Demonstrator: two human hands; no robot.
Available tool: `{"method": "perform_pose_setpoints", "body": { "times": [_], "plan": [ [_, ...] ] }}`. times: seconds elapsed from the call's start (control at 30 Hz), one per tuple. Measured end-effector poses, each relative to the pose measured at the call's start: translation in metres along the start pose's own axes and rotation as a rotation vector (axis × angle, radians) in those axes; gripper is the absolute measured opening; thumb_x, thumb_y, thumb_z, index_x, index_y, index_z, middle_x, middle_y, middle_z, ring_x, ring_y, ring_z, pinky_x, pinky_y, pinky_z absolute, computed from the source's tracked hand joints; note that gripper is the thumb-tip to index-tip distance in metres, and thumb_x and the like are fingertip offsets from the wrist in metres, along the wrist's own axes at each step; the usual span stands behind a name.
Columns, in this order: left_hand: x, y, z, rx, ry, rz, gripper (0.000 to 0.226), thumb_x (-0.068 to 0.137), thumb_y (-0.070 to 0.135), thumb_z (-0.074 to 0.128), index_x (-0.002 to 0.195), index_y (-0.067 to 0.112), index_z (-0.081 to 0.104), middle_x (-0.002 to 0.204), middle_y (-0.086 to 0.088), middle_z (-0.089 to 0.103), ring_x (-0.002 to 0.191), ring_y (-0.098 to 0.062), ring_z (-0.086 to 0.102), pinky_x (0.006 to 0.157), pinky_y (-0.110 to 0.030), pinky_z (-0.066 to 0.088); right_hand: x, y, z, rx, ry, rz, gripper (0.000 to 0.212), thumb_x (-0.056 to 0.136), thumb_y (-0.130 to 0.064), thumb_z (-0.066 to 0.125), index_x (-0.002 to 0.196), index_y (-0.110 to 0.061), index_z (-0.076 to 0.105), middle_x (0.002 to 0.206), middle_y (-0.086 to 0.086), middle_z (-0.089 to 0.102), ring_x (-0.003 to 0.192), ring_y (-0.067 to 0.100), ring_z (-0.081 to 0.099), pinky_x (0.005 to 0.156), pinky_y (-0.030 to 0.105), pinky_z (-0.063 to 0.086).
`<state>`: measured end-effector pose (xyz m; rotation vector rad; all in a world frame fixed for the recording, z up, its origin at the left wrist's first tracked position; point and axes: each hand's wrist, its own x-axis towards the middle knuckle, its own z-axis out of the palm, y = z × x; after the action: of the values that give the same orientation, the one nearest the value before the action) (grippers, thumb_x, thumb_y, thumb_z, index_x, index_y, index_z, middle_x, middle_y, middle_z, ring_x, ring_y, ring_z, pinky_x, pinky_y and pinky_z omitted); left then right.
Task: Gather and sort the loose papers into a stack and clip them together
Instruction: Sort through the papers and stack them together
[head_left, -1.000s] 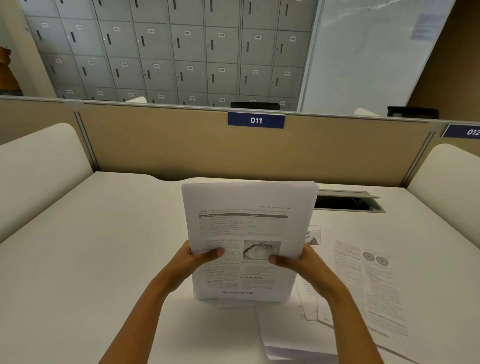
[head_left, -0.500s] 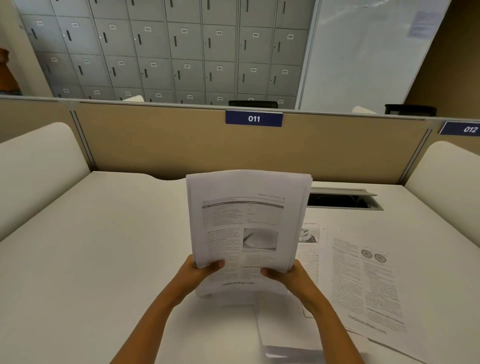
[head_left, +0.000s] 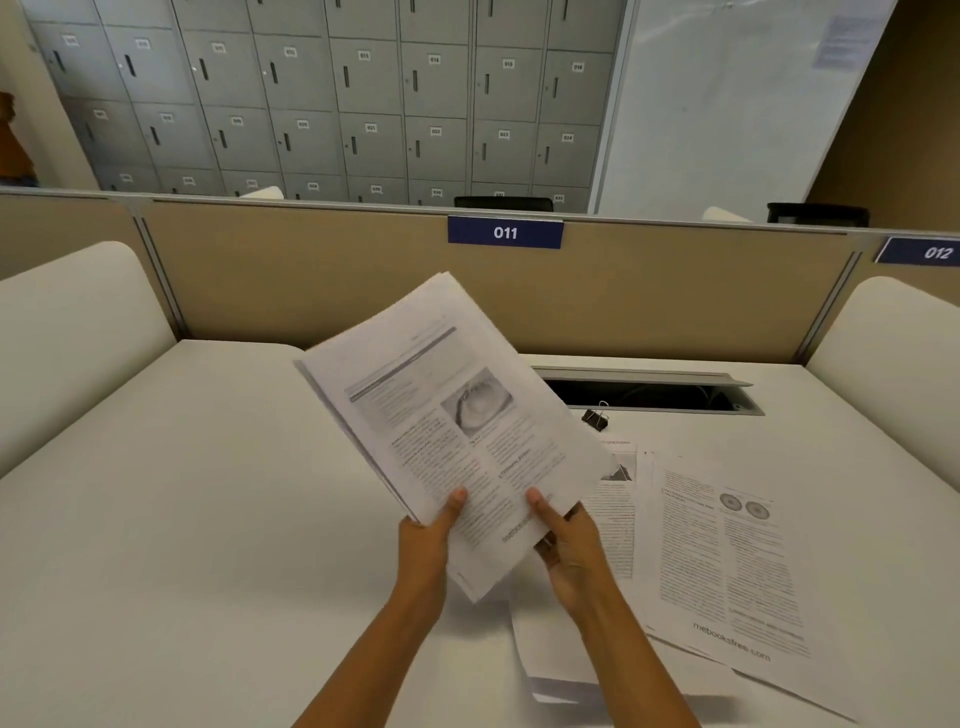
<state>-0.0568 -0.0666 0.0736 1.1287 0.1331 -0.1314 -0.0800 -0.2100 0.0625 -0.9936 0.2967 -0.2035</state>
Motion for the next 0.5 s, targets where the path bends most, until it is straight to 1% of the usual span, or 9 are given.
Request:
{"method": "perform_pose_setpoints", "body": {
  "times": [0.07,0.17,0.23,0.27,0.33,0.37,0.4,0.43,0.5],
  "plan": [
    [-0.005,-0.008,0.009,-0.025,0.016,-0.002,0.025,0.082,0.012,0.065,0.103,0.025,0.059,0.104,-0.001,0.068,0.095,-0.024,0.067,0.085,-0.044,0.054,-0.004,0.012,0.008,-0.081,-0.018,-0.001,0.052,0.070,-0.008,0.073,0.116,-0.026,0.056,0.108,-0.001,0.071,0.096,0.021,0.069,0.071,0.035,0.059],
    [-0.001,-0.008,0.005,-0.038,0.050,-0.012,0.037,0.082,0.006,0.064,0.117,0.018,0.054,0.114,-0.007,0.064,0.101,-0.028,0.064,0.088,-0.046,0.053,-0.003,0.012,0.006,-0.178,0.001,-0.015,0.046,0.072,-0.005,0.074,0.112,-0.023,0.060,0.107,0.002,0.072,0.096,0.022,0.070,0.073,0.038,0.059],
    [0.011,0.000,-0.010,-0.128,0.082,-0.008,0.046,0.084,0.000,0.060,0.127,0.011,0.050,0.121,-0.010,0.061,0.100,-0.022,0.063,0.085,-0.037,0.055,0.000,0.001,-0.004,-0.297,-0.019,-0.004,0.040,0.072,-0.006,0.074,0.107,-0.021,0.062,0.104,0.002,0.072,0.092,0.019,0.071,0.067,0.034,0.059],
    [0.020,0.007,-0.020,-0.183,0.137,0.000,0.047,0.084,-0.002,0.059,0.129,0.008,0.049,0.125,-0.011,0.059,0.097,-0.018,0.063,0.084,-0.032,0.056,0.001,-0.006,-0.011,-0.367,-0.047,0.016,0.041,0.071,-0.008,0.075,0.108,-0.019,0.062,0.103,0.002,0.072,0.090,0.018,0.071,0.066,0.032,0.058],
    [0.036,0.023,-0.043,-0.258,0.265,0.015,0.046,0.084,-0.003,0.059,0.128,0.004,0.051,0.128,-0.014,0.057,0.088,-0.016,0.062,0.074,-0.025,0.057,0.005,-0.019,-0.026,-0.469,-0.100,0.086,0.048,0.070,-0.011,0.077,0.115,-0.014,0.061,0.104,0.002,0.072,0.090,0.018,0.071,0.068,0.034,0.058],
    [0.044,0.029,-0.056,-0.241,0.296,0.021,0.045,0.084,-0.003,0.058,0.128,0.004,0.051,0.127,-0.014,0.056,0.086,-0.017,0.061,0.069,-0.024,0.058,0.009,-0.023,-0.035,-0.508,-0.116,0.119,0.051,0.070,-0.012,0.077,0.118,-0.014,0.060,0.107,0.004,0.071,0.092,0.018,0.070,0.069,0.034,0.058],
    [0.050,0.032,-0.068,-0.178,0.305,0.014,0.045,0.085,-0.002,0.058,0.129,0.006,0.051,0.125,-0.014,0.056,0.089,-0.021,0.061,0.068,-0.025,0.058,0.013,-0.026,-0.042,-0.551,-0.120,0.135,0.052,0.070,-0.012,0.077,0.119,-0.014,0.058,0.112,0.006,0.069,0.093,0.018,0.070,0.070,0.033,0.058],
    [0.055,0.033,-0.078,-0.078,0.297,-0.009,0.046,0.085,0.000,0.058,0.130,0.008,0.051,0.124,-0.014,0.056,0.093,-0.024,0.059,0.073,-0.028,0.055,0.016,-0.026,-0.048,-0.600,-0.095,0.139,0.053,0.070,-0.012,0.078,0.119,-0.014,0.057,0.117,0.007,0.067,0.096,0.019,0.068,0.073,0.034,0.058],
    [0.059,0.028,-0.094,0.120,0.257,-0.078,0.046,0.084,-0.001,0.059,0.129,0.009,0.052,0.123,-0.016,0.058,0.098,-0.028,0.057,0.085,-0.033,0.047,0.020,-0.023,-0.055,-0.717,0.071,0.154,0.065,0.069,-0.015,0.080,0.125,-0.011,0.049,0.127,0.011,0.060,0.107,0.024,0.062,0.088,0.040,0.053]
  ]
}}
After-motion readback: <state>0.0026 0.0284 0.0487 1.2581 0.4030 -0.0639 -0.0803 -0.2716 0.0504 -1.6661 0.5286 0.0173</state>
